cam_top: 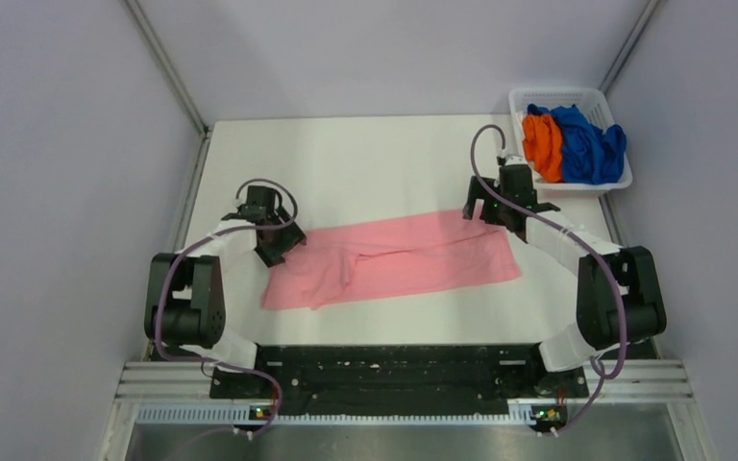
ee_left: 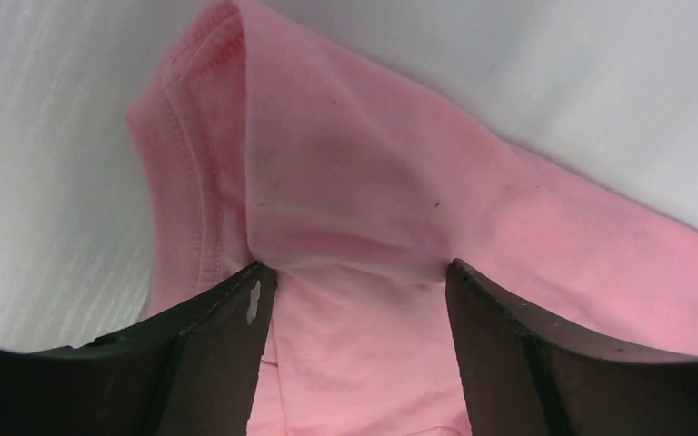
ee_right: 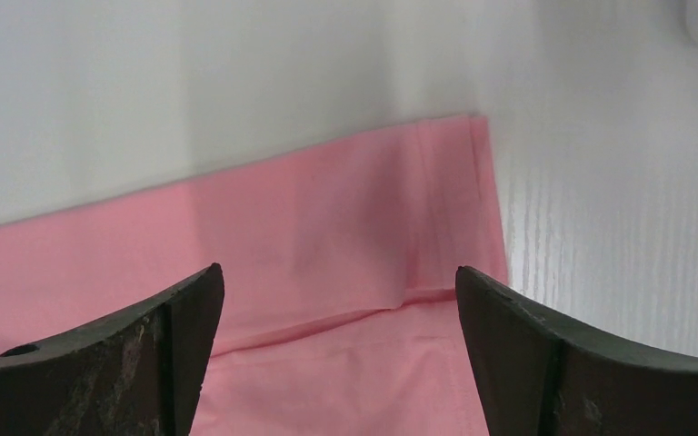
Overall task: Fold and stack the t-shirts
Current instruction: Fold the other side of the tshirt into a rectangle
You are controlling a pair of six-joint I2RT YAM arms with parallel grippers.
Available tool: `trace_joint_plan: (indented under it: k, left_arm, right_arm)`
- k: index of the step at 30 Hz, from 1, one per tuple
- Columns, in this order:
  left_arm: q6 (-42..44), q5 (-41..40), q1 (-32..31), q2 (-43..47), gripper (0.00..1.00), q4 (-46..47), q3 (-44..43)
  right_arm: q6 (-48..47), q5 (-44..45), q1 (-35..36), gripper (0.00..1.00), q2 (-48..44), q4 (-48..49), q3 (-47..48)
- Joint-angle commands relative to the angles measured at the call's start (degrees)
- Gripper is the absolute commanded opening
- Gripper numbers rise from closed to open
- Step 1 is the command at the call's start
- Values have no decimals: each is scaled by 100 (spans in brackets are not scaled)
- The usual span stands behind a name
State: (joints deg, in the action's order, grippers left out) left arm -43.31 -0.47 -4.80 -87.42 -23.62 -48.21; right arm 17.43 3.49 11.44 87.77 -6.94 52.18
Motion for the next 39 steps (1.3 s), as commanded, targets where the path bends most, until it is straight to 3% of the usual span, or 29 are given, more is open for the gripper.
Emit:
trace_joint_plan:
  k: [1,14,28,32,39]
  left_arm:
    - [123,698,32,-218,72,362,-101]
    - [-114,255,-203,1266,70,-674,541]
    - [-6,200,-259,655,63,86,657]
    - [-26,158,-250,434,57,220,530]
    - [-67,168,-250,606,53,124,398]
  right_arm:
    - [114,-510,-16,96,-298,436,-171]
    - [11,-641,74,96,-186,464,-226]
    - [-6,-593,95,96,-202,408,-298]
    - [-11,-539,93,96,-253,393,-322]
    - [-55,-393,89,96,-258,322,-300]
